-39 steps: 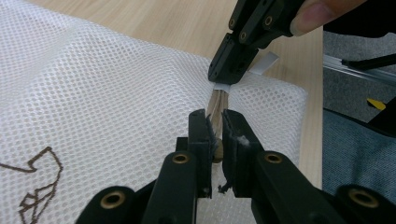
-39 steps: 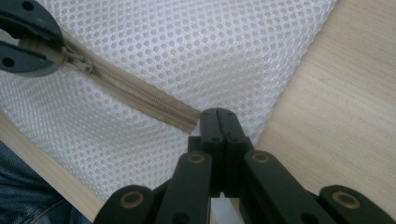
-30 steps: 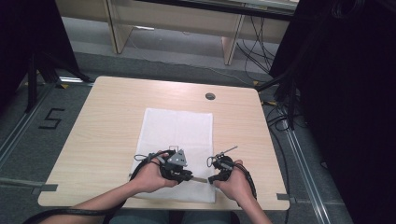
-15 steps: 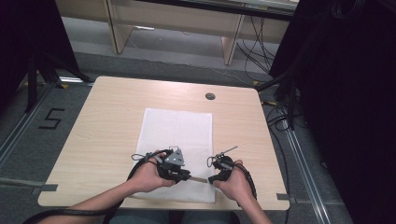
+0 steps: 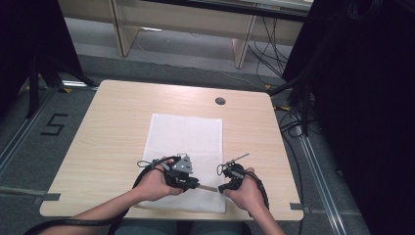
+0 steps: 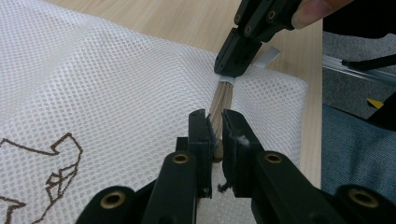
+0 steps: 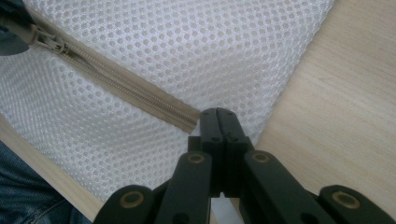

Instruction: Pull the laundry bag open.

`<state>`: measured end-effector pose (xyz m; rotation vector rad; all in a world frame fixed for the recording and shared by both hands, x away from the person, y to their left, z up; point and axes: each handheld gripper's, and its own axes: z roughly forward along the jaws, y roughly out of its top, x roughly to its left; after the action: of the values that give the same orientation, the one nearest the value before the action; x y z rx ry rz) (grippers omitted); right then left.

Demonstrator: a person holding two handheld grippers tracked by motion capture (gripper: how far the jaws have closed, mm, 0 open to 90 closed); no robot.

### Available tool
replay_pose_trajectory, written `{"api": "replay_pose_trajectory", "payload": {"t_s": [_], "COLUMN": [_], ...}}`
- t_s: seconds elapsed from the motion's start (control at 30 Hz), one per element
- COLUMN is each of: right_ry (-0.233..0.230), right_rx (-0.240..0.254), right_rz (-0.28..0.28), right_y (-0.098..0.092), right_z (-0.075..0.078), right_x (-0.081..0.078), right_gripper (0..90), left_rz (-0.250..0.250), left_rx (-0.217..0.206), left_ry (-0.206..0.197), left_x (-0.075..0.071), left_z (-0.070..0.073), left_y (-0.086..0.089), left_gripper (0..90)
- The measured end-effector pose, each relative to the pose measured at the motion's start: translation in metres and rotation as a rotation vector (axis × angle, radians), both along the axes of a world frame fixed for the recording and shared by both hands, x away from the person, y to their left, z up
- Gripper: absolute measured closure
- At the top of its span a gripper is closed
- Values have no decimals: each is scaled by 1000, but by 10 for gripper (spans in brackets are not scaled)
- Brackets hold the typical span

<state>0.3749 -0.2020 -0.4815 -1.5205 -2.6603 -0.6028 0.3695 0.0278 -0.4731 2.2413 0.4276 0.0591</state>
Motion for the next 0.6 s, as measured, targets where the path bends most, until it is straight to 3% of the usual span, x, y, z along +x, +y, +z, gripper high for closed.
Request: {"api": "replay_pose_trajectory", "payload": {"t_s": [0.23, 0.4, 0.47, 0.6], "right_ry": [0, 2, 0, 0], "right_rx": [4, 8, 3, 4], "right_rz": [5, 7, 4, 0], "right_y": [-1, -1, -1, 0], "right_z": [0, 0, 0, 0], "right_x": [0, 1, 1, 0], "right_gripper": [900, 900, 900, 900], "left_rz": [-2, 5, 3, 2], "left_rx": [3, -24, -4, -12], "left_ry": [3, 22, 4, 9], "left_x": [1, 1, -1, -1], "left_z": [2, 1, 1, 2], "left_y": [2, 14, 12, 12], "left_gripper": [820, 819, 820, 820]}}
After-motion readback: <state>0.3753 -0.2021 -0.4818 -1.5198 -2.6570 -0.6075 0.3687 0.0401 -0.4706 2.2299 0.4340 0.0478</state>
